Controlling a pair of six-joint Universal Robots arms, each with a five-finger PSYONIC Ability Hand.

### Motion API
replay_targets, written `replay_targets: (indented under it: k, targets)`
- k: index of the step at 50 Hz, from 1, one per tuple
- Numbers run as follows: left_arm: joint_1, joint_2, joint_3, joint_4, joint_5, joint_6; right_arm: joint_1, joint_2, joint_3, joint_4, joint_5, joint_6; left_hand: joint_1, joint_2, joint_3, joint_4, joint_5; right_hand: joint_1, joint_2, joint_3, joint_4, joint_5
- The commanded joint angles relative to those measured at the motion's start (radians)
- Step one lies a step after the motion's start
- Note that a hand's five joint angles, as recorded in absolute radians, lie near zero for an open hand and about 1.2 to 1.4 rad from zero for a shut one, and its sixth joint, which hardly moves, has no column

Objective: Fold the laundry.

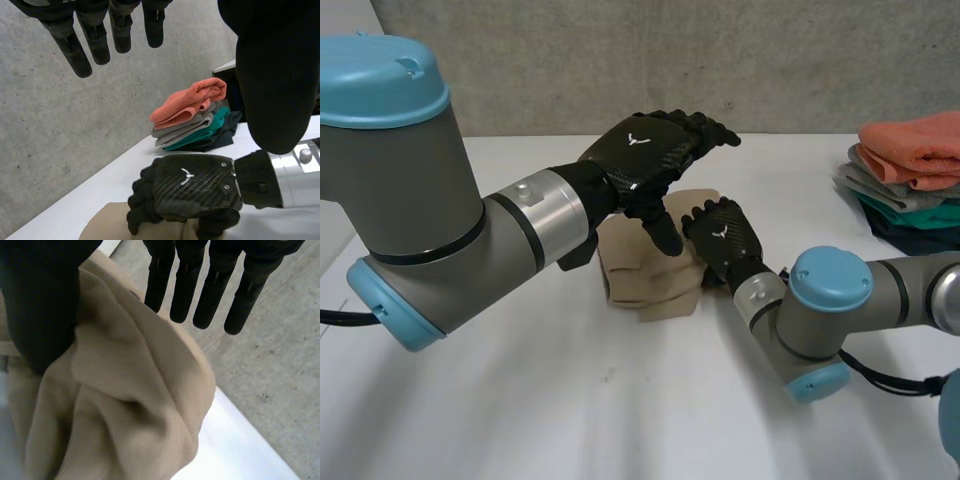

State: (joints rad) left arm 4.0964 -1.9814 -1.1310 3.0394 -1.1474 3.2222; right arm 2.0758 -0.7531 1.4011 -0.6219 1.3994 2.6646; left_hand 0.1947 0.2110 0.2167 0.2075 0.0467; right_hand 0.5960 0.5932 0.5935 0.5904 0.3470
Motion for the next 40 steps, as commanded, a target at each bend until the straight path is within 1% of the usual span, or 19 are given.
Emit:
replay_targets:
  k: [1,5,7,10,14,18,22,24,26,27,30,31,34,35,37,38,40]
  targets:
    - [0.007,0.0,-0.001,0.001,0.0,-0.001,-0.002,0.04,-0.089,0.016,-0.005,-0.003,0.057,0.041,0.035,0.044,0.03,0.1,0.102,0.102,0.105,0.174]
    - [0.007,0.001,-0.001,0.001,0.0,-0.001,0.0,0.064,-0.145,0.068,-0.007,-0.005,0.057,0.041,0.035,0.044,0.03,0.108,0.111,0.111,0.114,0.183]
    - [0.007,0.0,-0.001,0.001,0.0,-0.001,-0.002,0.08,-0.171,0.09,-0.008,-0.005,0.057,0.041,0.035,0.044,0.03,0.175,0.178,0.178,0.181,0.25]
    - [0.01,0.001,-0.001,0.001,0.0,-0.001,-0.002,0.109,-0.226,0.12,-0.007,-0.003,0.057,0.041,0.035,0.044,0.03,0.793,0.796,0.796,0.799,0.868]
    - [0.021,0.003,-0.001,0.001,0.0,-0.001,0.0,0.127,-0.293,0.13,-0.005,-0.003,0.057,0.041,0.035,0.044,0.03,0.8,0.803,0.803,0.806,0.875]
    - [0.035,0.009,0.004,0.001,0.0,-0.001,0.0,0.101,-0.349,0.117,-0.023,0.015,0.057,0.041,0.035,0.044,0.03,0.8,0.803,0.803,0.806,0.875]
    - [0.041,0.016,0.011,0.001,-0.002,0.001,-0.019,0.046,-0.413,0.062,-0.034,0.078,0.057,0.041,0.035,0.044,0.03,0.8,0.803,0.803,0.806,0.875]
    - [0.045,0.032,0.013,0.002,-0.002,0.001,-0.04,0.011,-0.427,-0.001,-0.034,0.138,0.06,0.044,0.038,0.047,0.033,0.8,0.803,0.803,0.806,0.875]
    - [0.05,0.044,0.014,0.002,-0.002,0.001,-0.066,-0.015,-0.429,-0.039,-0.03,0.167,0.06,0.044,0.038,0.047,0.033,0.8,0.803,0.803,0.806,0.875]
    - [0.051,0.05,0.014,0.004,-0.002,0.001,-0.1,-0.05,-0.427,-0.082,-0.022,0.187,0.06,0.044,0.038,0.047,0.033,0.8,0.803,0.803,0.806,0.875]
    - [0.055,0.061,0.016,0.012,-0.002,0.001,-0.157,-0.094,-0.427,-0.13,-0.014,0.216,0.06,0.044,0.038,0.047,0.033,0.8,0.803,0.803,0.806,0.875]
    - [0.055,0.065,0.016,0.015,-0.002,0.001,-0.201,-0.118,-0.427,-0.148,-0.01,0.23,0.06,0.044,0.038,0.047,0.033,0.8,0.803,0.803,0.806,0.875]
    - [0.055,0.075,0.016,0.019,-0.002,0.001,-0.272,-0.143,-0.435,-0.156,-0.007,0.259,0.06,0.044,0.038,0.047,0.033,0.8,0.803,0.803,0.806,0.875]
    - [0.055,0.078,0.016,0.019,-0.002,0.001,-0.326,-0.152,-0.439,-0.156,-0.008,0.285,0.06,0.044,0.038,0.047,0.033,0.8,0.803,0.803,0.806,0.875]
    - [0.053,0.079,0.014,0.019,-0.002,0.001,-0.39,-0.157,-0.445,-0.156,-0.011,0.313,0.06,0.044,0.038,0.047,0.033,0.8,0.803,0.803,0.806,0.875]
    - [0.053,0.079,0.014,0.019,-0.002,0.001,-0.455,-0.152,-0.455,-0.151,-0.019,0.346,0.06,0.044,0.038,0.047,0.033,0.8,0.803,0.803,0.806,0.875]
    - [0.05,0.079,0.008,0.019,-0.002,-0.001,-0.534,-0.14,-0.467,-0.13,-0.039,0.389,0.06,0.044,0.038,0.047,0.033,0.8,0.803,0.803,0.806,0.875]
